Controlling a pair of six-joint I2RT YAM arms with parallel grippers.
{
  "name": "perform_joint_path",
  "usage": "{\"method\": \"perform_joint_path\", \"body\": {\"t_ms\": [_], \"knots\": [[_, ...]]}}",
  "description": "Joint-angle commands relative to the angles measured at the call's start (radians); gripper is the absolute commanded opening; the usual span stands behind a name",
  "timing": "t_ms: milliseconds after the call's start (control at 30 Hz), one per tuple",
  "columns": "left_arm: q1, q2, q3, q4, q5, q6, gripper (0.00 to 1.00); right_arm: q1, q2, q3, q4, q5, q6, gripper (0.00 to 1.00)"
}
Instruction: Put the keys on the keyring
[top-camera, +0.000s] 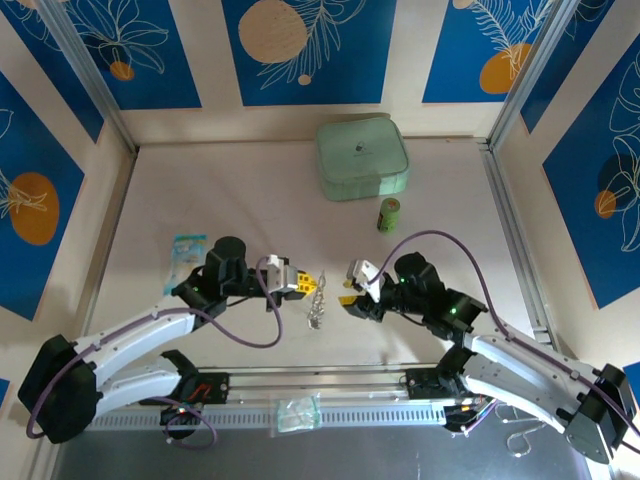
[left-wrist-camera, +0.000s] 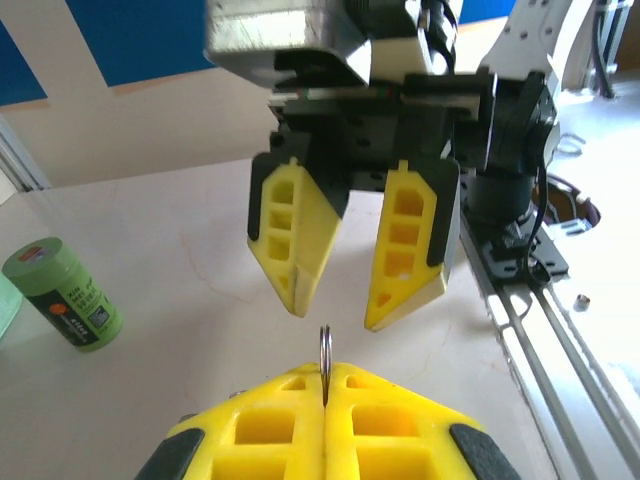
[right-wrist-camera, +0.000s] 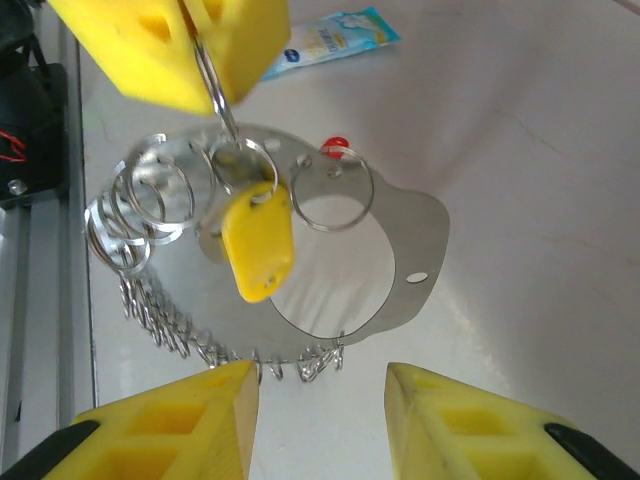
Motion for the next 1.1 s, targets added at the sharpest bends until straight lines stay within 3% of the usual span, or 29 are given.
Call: {"method": "perform_joint_path", "body": {"t_ms": [0, 500, 1067], "knots": [[0.029, 0.013, -0.007, 0.14, 0.105, -0.091, 0.0, -0.003, -0.035, -0.017, 0.043, 0.045, 0.068, 0.39], [0.046, -0.017, -0.03, 0.146, 0.202, -0.019, 0.0, 0.083, 0.026, 0.003, 0.05, -0.042, -0.087, 0.41], [0.047, -0.006, -0.042, 0.224, 0.199, -0.089, 0.0, 0.134, 0.121, -0.001, 0.276, -0.052, -0.032, 0.45]]}}
